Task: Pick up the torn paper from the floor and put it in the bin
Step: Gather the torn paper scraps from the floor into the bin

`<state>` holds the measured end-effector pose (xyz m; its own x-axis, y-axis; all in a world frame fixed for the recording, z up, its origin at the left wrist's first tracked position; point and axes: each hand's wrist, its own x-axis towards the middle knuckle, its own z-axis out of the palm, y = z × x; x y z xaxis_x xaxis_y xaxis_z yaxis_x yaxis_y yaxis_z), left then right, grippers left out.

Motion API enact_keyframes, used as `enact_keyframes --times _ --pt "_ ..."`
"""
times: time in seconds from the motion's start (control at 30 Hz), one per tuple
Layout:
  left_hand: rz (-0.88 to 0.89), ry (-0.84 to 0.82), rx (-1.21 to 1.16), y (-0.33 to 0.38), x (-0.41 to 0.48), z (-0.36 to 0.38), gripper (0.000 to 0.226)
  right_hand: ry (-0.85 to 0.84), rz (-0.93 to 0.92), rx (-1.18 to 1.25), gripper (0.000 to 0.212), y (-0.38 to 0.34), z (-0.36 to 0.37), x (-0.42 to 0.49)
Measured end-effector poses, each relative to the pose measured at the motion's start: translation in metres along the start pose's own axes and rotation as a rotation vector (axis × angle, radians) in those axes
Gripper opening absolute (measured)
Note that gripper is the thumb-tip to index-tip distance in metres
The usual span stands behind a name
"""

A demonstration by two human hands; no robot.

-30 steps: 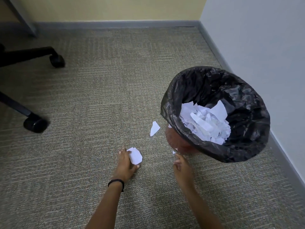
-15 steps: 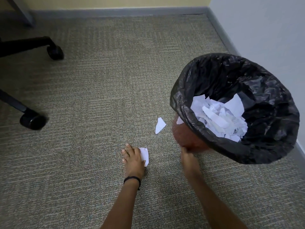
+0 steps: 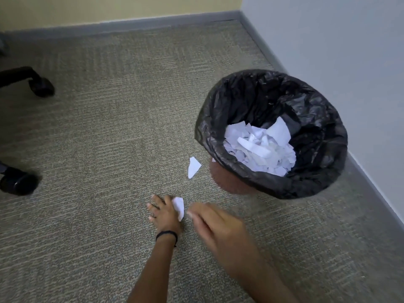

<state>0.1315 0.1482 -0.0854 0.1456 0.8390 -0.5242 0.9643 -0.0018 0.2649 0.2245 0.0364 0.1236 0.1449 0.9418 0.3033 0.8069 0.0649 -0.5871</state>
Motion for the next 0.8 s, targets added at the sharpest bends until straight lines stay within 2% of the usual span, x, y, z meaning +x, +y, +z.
enact_keyframes --times 0.13,0.2,0.3,0.33,0.4,0.43,0.47,0.57,0.63,0.67,0.73,0.8 --pt "0.003 -0.004 0.067 0.0 0.002 -0.004 0.042 0.364 0.061 0.105 0.014 0.009 -0.062 0.025" --pt "0.004 0.007 0.08 0.005 0.0 -0.006 0.039 0.437 0.095 0.049 0.014 0.031 -0.089 0.032" --pt "-0.008 0.091 0.049 0.018 0.004 -0.01 0.04 0.519 0.132 -0.047 0.028 0.059 -0.112 0.016" --pt "0.041 0.123 0.054 0.025 0.006 -0.011 0.037 0.591 0.163 -0.061 0.03 0.066 -0.114 0.002" --pt "0.248 0.172 0.003 0.04 0.012 -0.012 0.028 0.717 0.3 -0.071 0.028 0.082 -0.105 -0.038" --pt "0.35 0.161 -0.056 0.047 0.015 -0.011 0.025 0.696 0.406 -0.078 0.025 0.092 -0.092 -0.065" --pt "0.416 0.135 -0.102 0.054 0.017 -0.011 0.021 0.604 0.508 -0.082 0.02 0.102 -0.077 -0.092" --pt "0.452 0.078 -0.105 0.071 0.026 -0.007 0.023 0.101 0.833 0.024 0.012 0.141 -0.012 -0.189" --pt "0.466 0.066 -0.07 0.076 0.035 -0.003 0.028 -0.232 0.944 0.06 0.027 0.158 0.023 -0.238" --pt "0.482 0.072 -0.059 0.078 0.039 -0.001 0.029 -0.322 0.947 0.039 0.031 0.163 0.034 -0.253" --pt "0.516 0.119 -0.051 0.08 0.045 0.004 0.028 -0.331 0.925 -0.012 0.033 0.167 0.043 -0.262" --pt "0.478 0.174 -0.082 0.083 0.05 0.008 0.026 -0.292 0.924 -0.03 0.038 0.168 0.045 -0.259"
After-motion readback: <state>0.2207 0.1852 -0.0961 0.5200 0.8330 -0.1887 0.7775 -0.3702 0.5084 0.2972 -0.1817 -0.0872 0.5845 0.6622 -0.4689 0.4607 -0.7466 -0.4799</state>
